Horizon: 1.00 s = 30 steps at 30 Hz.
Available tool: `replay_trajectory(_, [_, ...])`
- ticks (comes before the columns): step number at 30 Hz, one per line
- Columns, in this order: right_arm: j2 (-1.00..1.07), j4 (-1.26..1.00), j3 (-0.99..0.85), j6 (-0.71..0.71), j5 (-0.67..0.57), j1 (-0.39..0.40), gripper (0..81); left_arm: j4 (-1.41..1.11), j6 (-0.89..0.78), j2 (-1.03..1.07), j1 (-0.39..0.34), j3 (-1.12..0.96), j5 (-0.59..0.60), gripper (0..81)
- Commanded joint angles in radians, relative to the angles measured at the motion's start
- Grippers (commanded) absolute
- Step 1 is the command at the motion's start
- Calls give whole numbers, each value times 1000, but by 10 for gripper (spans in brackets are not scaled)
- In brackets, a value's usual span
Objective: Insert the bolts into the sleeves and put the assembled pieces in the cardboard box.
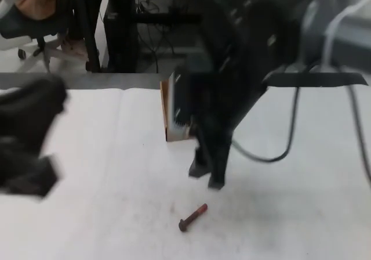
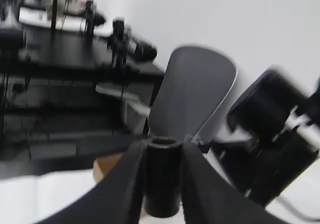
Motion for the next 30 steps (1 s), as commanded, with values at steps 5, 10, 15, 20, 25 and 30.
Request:
replay_trajectory(5, [142,15,2,-37,132,49,581,81,28,-196,2,0,19,18])
replay_trajectory(10, [211,35,2,-40,146,49,581,153,28,-204,0,5,68,18])
replay_trajectory(15, [268,36,2,-38,146,68,581,140,28,-204,0,5,70,18])
replay_trajectory(20, [295,26,2,-38,146,93,498,144,28,-204,0,5,70,18])
replay_trajectory(25, [304,7,2,-7,105,95,11,153,28,-204,0,8,73,18])
replay_trajectory(30, [290,-25,0,104,-5,95,6,225,70,-204,0,8,76,18])
